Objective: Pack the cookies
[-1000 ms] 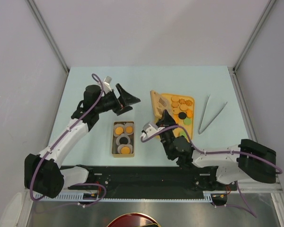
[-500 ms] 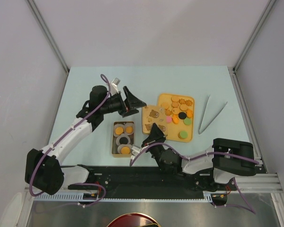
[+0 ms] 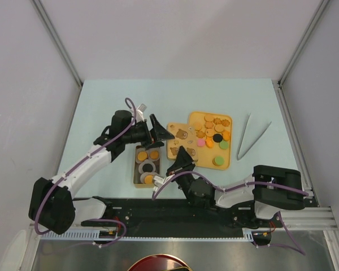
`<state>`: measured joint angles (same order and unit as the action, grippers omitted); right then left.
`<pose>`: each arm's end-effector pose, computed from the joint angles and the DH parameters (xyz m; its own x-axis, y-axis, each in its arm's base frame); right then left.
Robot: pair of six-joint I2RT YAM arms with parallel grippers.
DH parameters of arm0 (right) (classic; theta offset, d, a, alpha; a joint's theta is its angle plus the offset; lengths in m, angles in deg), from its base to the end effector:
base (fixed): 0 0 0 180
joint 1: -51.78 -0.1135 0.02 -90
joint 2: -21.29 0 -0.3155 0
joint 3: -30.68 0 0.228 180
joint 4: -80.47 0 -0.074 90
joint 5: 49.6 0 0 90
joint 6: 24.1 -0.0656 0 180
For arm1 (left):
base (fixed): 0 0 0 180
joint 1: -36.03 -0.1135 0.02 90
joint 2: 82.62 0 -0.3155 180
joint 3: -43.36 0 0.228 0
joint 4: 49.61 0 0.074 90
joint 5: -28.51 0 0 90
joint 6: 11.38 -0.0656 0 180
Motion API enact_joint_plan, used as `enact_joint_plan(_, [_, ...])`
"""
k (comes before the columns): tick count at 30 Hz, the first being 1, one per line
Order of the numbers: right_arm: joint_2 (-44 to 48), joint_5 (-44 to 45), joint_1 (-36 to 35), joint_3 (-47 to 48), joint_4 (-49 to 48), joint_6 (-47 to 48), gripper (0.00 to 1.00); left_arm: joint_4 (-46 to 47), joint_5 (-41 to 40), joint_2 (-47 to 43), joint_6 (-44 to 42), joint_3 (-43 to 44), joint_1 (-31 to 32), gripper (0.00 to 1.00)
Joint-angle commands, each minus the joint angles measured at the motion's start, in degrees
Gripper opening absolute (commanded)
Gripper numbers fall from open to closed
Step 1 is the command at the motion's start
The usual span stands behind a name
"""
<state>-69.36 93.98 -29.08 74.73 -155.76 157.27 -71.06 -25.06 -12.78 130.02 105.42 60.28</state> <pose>0.0984 0.2795 0.2822 0.4594 -0.8813 -0.1110 0.0376 0.1441 -0.9888 0.2099 -0.1373 0.3169 -0.9053 -0.2818 -0.3178 0.1530 0.4816 -0.8629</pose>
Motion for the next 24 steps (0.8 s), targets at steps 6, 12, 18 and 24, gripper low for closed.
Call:
enact_joint_plan(6, [0.3,-1.29,-1.67,5.3,-20.19,3.11,0.0,5.67,1.72,1.34,0.11,0.83,1.24,0.78])
enact_joint_plan(12, [-0.14,-1.2,-2.37,6.8,-20.19,2.85,0.0,8.92,2.51,0.74,0.46,-0.22,1.33,0.48])
enact_joint_plan(18, [0.56,-0.24,-2.64,6.71,-20.19,2.49,0.0,11.2,2.95,-0.23,0.55,-0.84,1.33,0.27])
enact_joint_plan(24, [0.92,1.43,-3.25,7.06,-20.27,2.23,0.21,13.66,4.27,-0.06,1.16,-1.19,1.33,0.0])
